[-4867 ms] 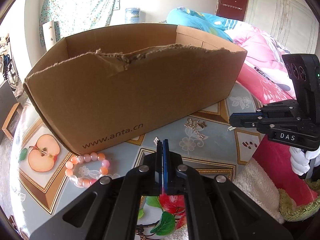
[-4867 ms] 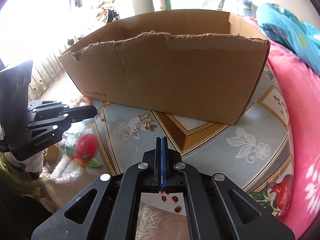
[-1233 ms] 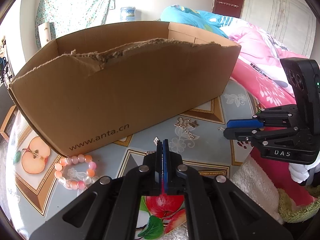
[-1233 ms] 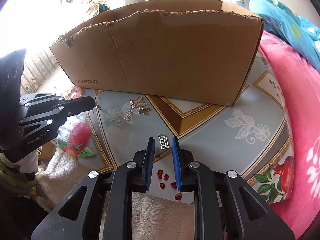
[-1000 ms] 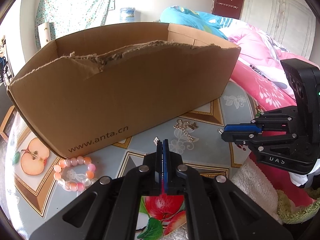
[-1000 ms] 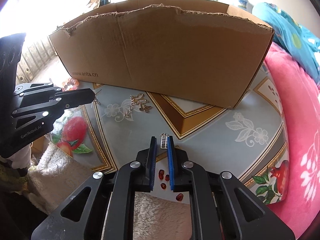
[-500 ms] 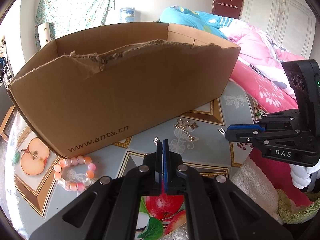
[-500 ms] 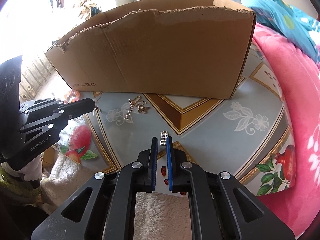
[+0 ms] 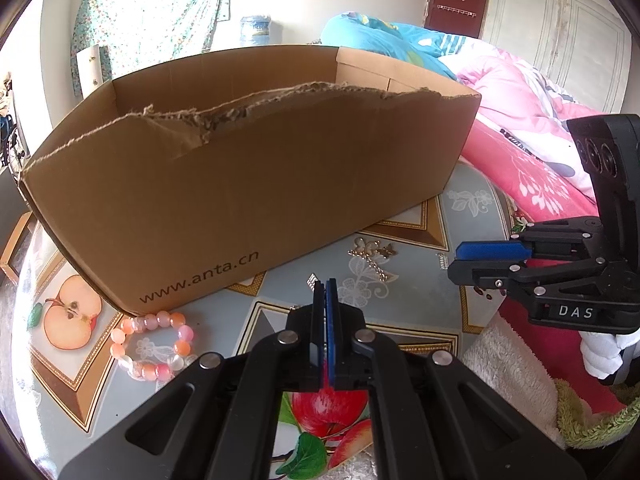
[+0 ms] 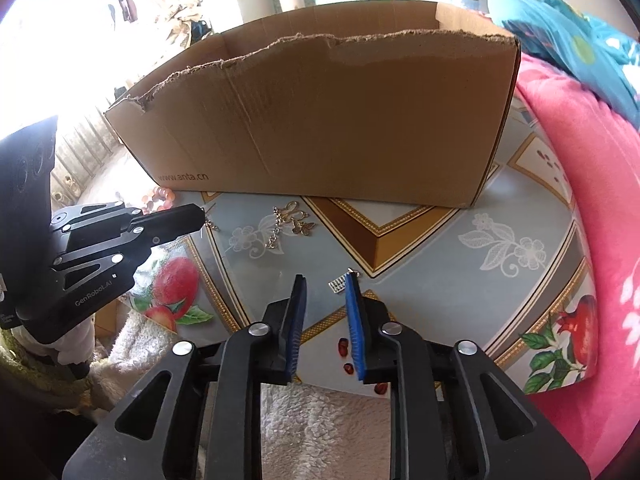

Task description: Organize jewelry

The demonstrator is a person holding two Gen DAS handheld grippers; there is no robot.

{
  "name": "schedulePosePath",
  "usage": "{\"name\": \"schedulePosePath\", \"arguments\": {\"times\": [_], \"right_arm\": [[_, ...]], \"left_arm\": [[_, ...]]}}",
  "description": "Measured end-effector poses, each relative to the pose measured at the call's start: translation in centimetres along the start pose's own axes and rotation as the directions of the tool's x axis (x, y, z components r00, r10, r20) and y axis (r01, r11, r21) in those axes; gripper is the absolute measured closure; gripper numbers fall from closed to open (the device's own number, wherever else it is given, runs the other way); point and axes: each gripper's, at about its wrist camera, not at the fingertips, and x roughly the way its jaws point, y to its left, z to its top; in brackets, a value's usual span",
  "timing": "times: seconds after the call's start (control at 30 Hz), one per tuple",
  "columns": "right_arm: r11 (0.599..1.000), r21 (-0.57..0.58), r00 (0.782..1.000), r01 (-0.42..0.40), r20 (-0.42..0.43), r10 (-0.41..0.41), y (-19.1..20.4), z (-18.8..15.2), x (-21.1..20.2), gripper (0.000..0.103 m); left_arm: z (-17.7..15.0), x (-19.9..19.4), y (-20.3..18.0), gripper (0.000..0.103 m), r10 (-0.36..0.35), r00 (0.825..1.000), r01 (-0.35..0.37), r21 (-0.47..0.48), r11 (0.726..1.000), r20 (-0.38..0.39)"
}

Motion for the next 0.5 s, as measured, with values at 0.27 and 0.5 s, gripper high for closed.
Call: {"name": "schedulePosePath", "arguments": {"times": [0.27,0.5], "right_arm": [[0.98,-0.197,1.0,0.014,-0.013,-0.017,0.4,0.7,0.9,0.072],[0.976,-0.219,0.999,-0.014,-0.043,0.004,-0.1,0.8,1.5,0.1]], "left_arm": [[-0.1,0.1,0.0,0.103,0.002,1.0,-0.002,-0.001,1.0,-0.006],[0.1,0.4,-0.1,0.103,0.005,1.0,-0.005,-0.002,1.0,-0.012]]}}
